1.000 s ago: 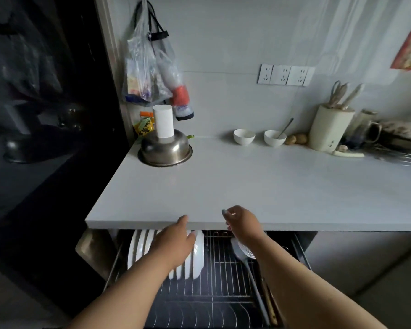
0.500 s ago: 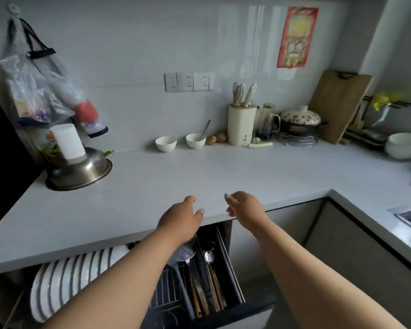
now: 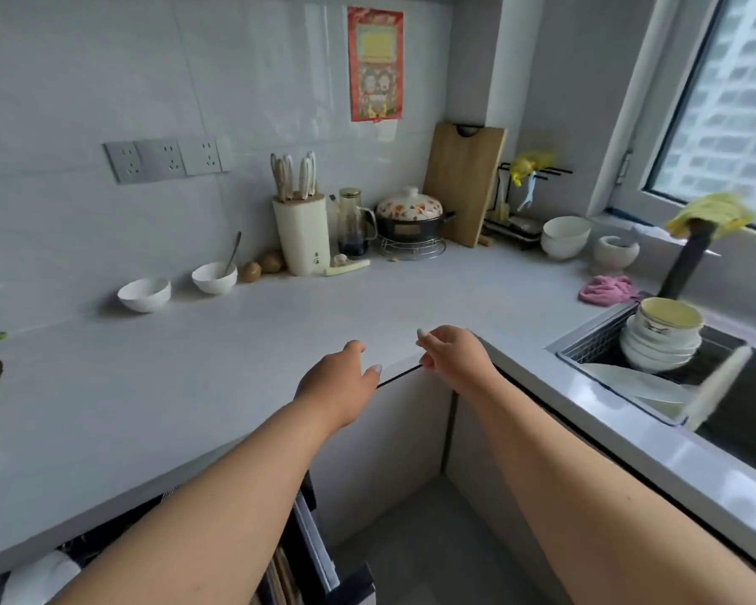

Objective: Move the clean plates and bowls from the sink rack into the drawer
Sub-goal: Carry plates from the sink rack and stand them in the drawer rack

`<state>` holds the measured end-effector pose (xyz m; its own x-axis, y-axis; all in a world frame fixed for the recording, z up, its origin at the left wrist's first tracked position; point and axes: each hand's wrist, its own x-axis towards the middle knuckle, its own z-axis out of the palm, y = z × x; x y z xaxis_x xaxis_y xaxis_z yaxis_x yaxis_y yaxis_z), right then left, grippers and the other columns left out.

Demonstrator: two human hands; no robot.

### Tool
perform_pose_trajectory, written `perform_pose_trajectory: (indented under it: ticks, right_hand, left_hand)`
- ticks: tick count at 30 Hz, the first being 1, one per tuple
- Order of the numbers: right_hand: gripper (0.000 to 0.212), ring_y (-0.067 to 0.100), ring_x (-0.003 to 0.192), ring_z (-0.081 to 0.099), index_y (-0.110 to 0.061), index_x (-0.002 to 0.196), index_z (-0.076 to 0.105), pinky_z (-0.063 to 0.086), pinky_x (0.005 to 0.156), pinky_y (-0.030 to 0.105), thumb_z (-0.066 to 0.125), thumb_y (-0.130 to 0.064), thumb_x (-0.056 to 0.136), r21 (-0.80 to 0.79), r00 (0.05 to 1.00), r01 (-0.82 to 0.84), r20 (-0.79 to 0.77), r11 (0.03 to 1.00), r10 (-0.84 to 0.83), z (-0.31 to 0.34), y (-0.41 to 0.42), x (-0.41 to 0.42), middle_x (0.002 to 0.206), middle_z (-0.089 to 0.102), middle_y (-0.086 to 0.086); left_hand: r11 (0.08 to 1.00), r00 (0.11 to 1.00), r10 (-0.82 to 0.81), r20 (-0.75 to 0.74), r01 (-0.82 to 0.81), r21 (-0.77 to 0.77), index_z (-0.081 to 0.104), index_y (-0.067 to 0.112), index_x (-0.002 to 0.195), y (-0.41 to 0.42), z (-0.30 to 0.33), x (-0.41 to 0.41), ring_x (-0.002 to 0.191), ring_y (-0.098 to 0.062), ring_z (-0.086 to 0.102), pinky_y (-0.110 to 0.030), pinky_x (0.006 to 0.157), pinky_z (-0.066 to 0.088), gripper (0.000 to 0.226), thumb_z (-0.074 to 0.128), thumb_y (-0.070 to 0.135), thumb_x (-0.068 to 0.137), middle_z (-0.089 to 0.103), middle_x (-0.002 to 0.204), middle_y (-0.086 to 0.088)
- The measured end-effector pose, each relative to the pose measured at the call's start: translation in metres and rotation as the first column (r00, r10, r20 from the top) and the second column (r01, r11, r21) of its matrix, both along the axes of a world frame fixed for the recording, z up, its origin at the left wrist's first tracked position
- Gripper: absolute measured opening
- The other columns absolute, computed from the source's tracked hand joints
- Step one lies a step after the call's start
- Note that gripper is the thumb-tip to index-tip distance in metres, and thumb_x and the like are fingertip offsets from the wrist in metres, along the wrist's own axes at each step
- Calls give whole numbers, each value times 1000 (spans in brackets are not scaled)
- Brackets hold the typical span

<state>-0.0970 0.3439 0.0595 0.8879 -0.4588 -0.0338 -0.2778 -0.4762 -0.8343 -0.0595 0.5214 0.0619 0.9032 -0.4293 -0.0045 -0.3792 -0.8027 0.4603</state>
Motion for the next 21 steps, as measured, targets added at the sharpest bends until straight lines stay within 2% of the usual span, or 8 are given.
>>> perform_pose_trajectory:
  ticks: [3, 7, 10, 13, 15, 18, 21]
  right_hand:
    - [34, 21, 80, 64, -10, 94, 66, 45, 73, 29, 47, -39, 95, -3, 997, 71, 9, 997, -71, 4, -21, -5, 74, 67, -3]
    - [33, 28, 84, 68, -14, 77, 63, 51, 82, 38, 50, -41, 93, -4, 984, 179, 23, 984, -179, 4, -52, -14, 73, 70, -1]
    - [35, 29, 84, 68, -10, 82, 65, 52, 78, 37, 50, -39, 94, -3, 966, 253, 47, 968, -252, 10, -71, -20, 74, 70, 4]
    - [37, 27, 77, 66, -7, 89, 68, 51, 73, 36, 49, -39, 94, -24, 955, 296, 34, 955, -295, 4, -84, -29, 70, 68, 3]
    - [38, 25, 73, 63, -8, 88, 69, 51, 72, 36, 49, -40, 93, -28, 945, 327, 10, 945, -327, -4, -97, -37, 68, 68, 1]
    - [41, 30, 78, 67, -5, 88, 69, 52, 71, 36, 49, -41, 93, -24, 919, 395, -13, 918, -395, -12, -127, -45, 78, 72, 10]
    - [38, 27, 82, 68, -7, 84, 67, 52, 76, 36, 49, -38, 94, -11, 889, 456, -39, 890, -456, -23, -164, -52, 76, 72, 6]
  left_hand:
    - [998, 998, -65, 4, 65, -7, 34, 22, 142, -23, 1, 8, 99, -24, 58, -38, 87, 50, 50, 38, 45, 98, 64, 107, -3]
    - [986, 986, -164, 14, 164, -3, 34, 21, 143, -56, 3, 16, 93, -22, 60, -37, 84, 51, 50, 38, 43, 98, 65, 99, -2]
    - [972, 972, -234, 11, 234, -8, 34, 22, 142, -79, 6, 19, 87, -21, 62, -34, 79, 52, 49, 38, 42, 97, 64, 98, -2]
    - [958, 958, -285, 9, 285, 6, 34, 20, 142, -96, 3, 19, 101, -26, 60, -36, 84, 50, 50, 39, 42, 98, 63, 114, -6]
    - [947, 947, -320, -5, 320, 16, 35, 20, 142, -111, -1, 16, 104, -26, 59, -37, 88, 50, 50, 39, 43, 98, 62, 118, -5]
    - [928, 928, -372, -32, 373, 24, 33, 22, 144, -139, -9, 15, 105, -26, 59, -38, 88, 50, 51, 38, 44, 98, 64, 116, -8]
    - [910, 910, -413, -46, 414, 22, 33, 21, 144, -172, -14, 16, 101, -23, 59, -35, 85, 49, 51, 39, 43, 98, 65, 108, -4]
